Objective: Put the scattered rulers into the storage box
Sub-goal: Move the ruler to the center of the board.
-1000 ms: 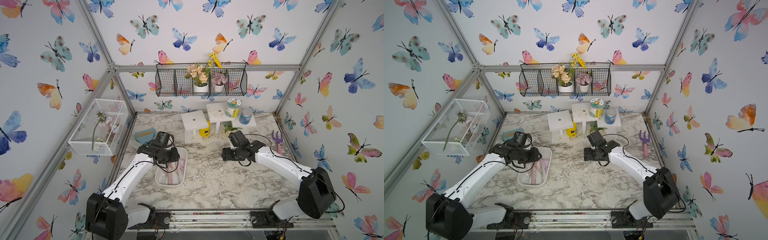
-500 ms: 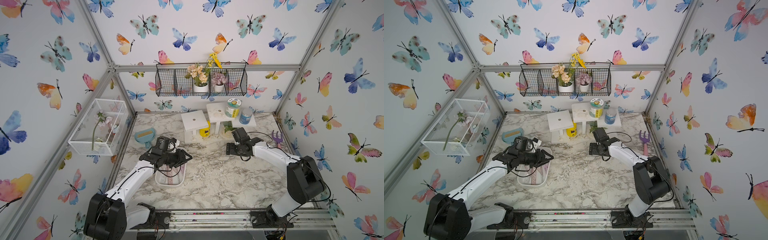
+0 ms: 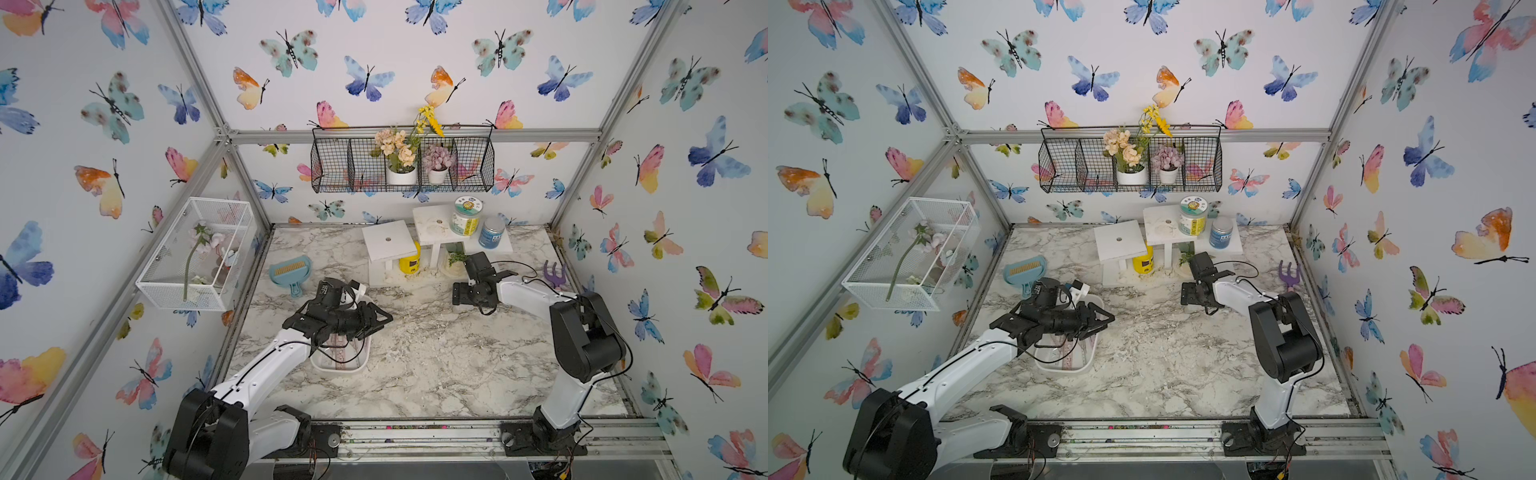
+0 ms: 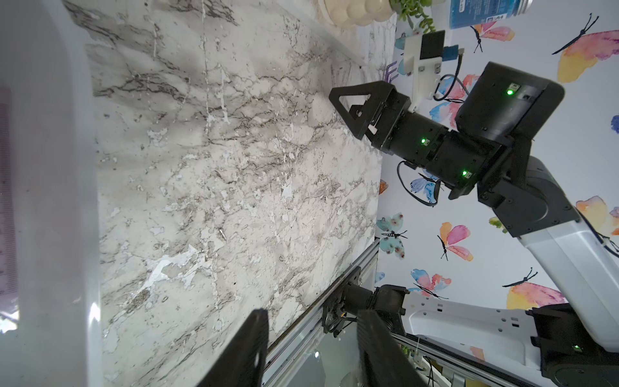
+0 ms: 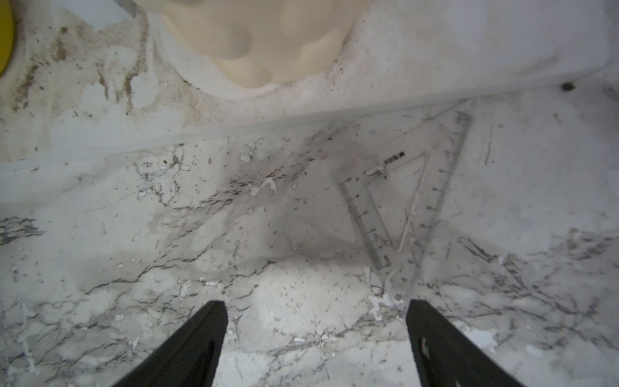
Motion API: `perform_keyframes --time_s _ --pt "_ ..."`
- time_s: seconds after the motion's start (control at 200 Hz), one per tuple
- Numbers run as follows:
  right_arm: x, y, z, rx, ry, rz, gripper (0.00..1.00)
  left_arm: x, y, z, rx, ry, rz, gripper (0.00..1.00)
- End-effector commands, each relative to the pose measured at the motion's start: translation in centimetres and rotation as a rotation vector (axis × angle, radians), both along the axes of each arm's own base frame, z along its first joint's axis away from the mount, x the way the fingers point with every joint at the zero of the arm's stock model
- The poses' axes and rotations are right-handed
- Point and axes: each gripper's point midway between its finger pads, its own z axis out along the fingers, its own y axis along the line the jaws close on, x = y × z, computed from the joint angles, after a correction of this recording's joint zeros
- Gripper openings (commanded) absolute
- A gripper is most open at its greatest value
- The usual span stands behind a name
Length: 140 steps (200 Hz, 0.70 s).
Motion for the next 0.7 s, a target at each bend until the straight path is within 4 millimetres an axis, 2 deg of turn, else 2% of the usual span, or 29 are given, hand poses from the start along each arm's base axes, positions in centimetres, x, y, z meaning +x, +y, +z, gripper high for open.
perform_keyframes --time_s 0.0,0.34,0.696 --pt "1.5 -0.2 0.3 -0.022 -0.041 0.011 0.91 -0.6 -0.5 0.7 -0.035 -0.006 -0.038 0.48" --pt "2.9 0.0 -0.1 -0.046 -0.072 0.031 0.92 -0.9 -0.4 0.5 -0.031 -0.002 -0.043 0.48" --pt "3.2 -0.4 -2.0 -0.066 -0.036 0.027 0.92 -0.9 -0.4 0.4 -0.026 0.001 -0.044 0.47"
